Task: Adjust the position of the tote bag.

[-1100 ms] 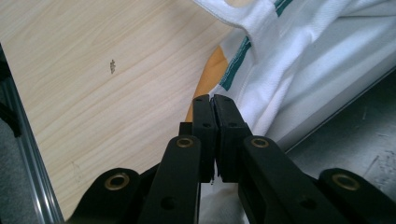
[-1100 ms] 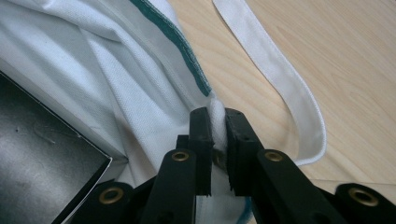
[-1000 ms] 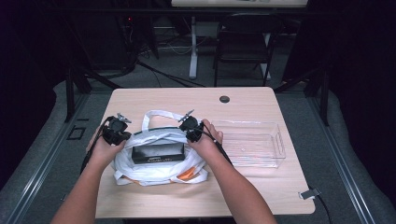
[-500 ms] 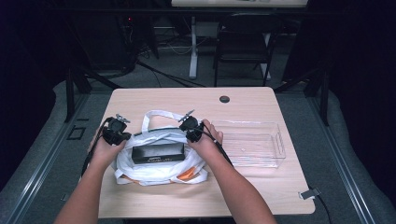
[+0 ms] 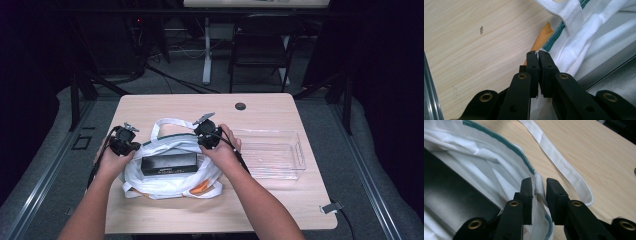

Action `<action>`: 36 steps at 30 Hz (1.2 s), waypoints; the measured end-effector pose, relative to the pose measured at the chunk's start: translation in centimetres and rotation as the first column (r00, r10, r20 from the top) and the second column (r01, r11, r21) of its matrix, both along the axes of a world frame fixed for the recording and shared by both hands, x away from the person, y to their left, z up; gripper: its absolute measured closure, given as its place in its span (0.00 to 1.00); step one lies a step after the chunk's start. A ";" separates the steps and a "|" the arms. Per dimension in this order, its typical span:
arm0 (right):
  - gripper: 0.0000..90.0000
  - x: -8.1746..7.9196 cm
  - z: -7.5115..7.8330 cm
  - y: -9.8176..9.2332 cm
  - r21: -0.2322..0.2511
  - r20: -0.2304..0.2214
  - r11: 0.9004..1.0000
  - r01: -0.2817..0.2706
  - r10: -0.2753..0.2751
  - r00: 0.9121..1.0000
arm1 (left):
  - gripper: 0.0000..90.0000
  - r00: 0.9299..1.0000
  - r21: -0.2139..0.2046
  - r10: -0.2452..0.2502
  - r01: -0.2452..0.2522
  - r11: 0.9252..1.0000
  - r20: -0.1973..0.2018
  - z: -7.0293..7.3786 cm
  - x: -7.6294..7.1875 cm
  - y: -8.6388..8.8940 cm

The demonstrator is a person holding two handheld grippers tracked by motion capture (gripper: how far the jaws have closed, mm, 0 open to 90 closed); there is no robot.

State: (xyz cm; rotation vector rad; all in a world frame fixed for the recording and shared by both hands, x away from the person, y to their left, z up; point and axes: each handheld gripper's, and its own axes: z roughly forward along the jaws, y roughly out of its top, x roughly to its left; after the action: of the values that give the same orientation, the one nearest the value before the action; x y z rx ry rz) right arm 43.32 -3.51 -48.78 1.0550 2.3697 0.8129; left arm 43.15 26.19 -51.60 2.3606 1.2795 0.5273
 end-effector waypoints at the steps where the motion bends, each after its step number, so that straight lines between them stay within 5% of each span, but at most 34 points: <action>1: 0.81 -0.2 0.3 -0.1 0.005 0.007 1.000 -0.005 0.005 1.000 | 0.96 1.000 0.003 -0.001 0.001 1.000 0.001 0.0 0.0 0.0; 12: 0.77 -2.7 2.0 -1.6 0.016 0.073 0.999 -0.047 0.046 0.996 | 0.95 1.000 0.007 -0.004 0.004 1.000 0.002 0.2 -0.2 -0.1; 26: 0.75 -5.9 3.0 -4.2 0.109 0.019 0.990 -0.085 0.083 0.996 | 0.94 1.000 0.022 -0.004 0.004 1.000 0.001 0.4 -0.2 -0.3; 36: 0.72 -8.9 2.9 -6.1 0.157 0.036 0.983 -0.093 0.088 0.995 | 0.91 1.000 0.031 -0.002 0.002 1.000 0.003 0.4 -0.4 -0.4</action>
State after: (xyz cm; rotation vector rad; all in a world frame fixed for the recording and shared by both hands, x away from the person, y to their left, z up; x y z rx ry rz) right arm 34.41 -9.56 -45.91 0.9942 2.3751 1.0579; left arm 42.79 25.75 -51.19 2.3858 1.2759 0.5535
